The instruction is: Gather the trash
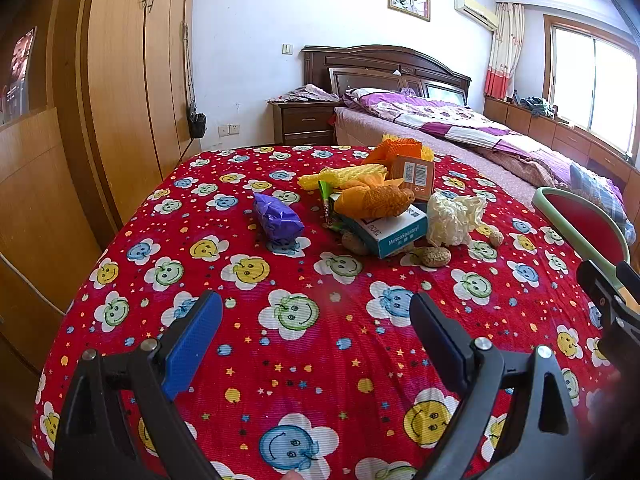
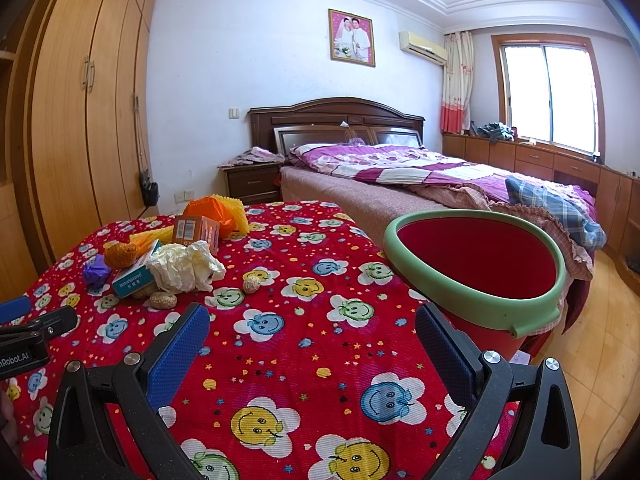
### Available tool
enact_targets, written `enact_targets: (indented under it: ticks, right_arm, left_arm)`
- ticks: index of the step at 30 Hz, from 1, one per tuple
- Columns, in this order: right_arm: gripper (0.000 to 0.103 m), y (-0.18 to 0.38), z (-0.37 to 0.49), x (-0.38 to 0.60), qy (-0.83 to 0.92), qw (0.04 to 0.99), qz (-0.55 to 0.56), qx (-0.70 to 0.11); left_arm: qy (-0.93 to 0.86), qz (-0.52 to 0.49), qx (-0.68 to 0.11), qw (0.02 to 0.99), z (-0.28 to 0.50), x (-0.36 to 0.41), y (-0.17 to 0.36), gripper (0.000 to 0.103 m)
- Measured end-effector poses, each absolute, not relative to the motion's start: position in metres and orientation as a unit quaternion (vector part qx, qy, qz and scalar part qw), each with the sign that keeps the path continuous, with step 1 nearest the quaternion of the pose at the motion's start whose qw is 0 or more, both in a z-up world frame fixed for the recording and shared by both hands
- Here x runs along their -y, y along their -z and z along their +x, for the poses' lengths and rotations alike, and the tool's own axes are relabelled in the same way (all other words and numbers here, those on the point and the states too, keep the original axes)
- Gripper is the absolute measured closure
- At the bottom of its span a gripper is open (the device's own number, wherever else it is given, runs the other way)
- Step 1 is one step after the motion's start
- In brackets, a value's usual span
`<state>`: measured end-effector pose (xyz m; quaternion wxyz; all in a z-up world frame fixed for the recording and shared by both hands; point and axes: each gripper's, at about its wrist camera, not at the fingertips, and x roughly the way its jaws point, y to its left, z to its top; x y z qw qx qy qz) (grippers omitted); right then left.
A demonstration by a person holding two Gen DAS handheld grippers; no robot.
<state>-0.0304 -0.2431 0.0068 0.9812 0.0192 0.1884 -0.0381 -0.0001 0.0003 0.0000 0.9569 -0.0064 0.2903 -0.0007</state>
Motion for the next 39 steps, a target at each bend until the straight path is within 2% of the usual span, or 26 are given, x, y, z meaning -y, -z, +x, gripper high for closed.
enact_targets:
  ticks: [32, 39]
  right_arm:
    - [0.001, -0.008, -0.033, 0.242, 0.037, 0.981, 0.019, -0.191]
    - [0.001, -0.004, -0.013, 0.249, 0.026, 0.969, 0.032, -0.244]
  left_arm:
    - [0.003, -0.015, -0.298, 0.955, 0.0, 0.002, -0.004, 0.009]
    - [0.019, -0.035, -0.321, 0.946, 0.013, -0.007, -0.013, 0.012]
